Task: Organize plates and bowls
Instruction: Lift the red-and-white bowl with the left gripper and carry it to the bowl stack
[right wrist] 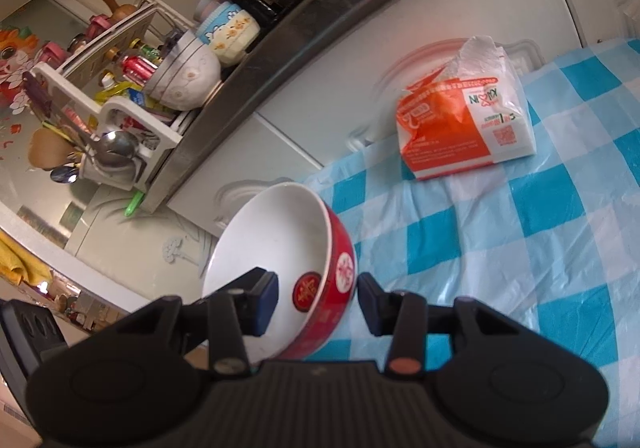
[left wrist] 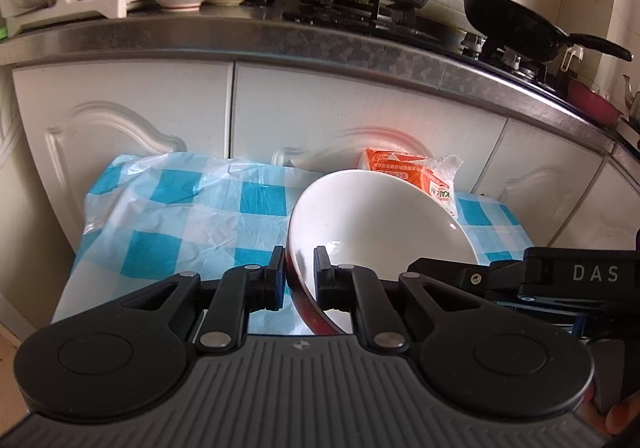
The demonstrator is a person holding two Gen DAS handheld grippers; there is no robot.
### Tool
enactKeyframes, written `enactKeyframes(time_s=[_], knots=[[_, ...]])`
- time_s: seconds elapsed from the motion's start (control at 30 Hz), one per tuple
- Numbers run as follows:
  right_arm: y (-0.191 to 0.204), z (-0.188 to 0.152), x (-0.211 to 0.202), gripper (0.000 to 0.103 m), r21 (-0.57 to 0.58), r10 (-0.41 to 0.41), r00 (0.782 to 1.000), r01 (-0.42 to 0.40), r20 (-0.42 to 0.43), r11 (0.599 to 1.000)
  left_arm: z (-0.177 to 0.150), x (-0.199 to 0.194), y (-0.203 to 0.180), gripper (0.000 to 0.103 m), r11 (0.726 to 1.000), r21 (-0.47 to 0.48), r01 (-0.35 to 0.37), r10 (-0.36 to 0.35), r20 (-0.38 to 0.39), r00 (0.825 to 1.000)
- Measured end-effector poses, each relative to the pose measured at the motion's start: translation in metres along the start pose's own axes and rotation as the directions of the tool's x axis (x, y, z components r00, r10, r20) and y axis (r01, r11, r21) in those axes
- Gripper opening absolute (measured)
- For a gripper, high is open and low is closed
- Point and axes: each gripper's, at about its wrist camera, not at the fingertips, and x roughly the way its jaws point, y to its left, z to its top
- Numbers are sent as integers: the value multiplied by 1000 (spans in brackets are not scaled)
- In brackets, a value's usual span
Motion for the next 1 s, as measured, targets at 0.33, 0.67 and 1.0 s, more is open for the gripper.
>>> enactKeyframes(time_s=[0.33, 0.67, 1.0], knots=[[23, -30, -35, 44, -34, 27, 1000, -27, 13, 999, -22, -56, 0, 10, 1000, -26, 14, -12, 48, 999], [40, -71, -70, 44, -56, 48, 999, -47, 19, 997, -53, -107, 4, 10, 998, -52, 33, -29, 85, 996], [50, -119, -87, 44, -72, 60, 998, -60, 0, 996, -95, -142, 14, 10, 997, -81, 7, -1, 74, 997]])
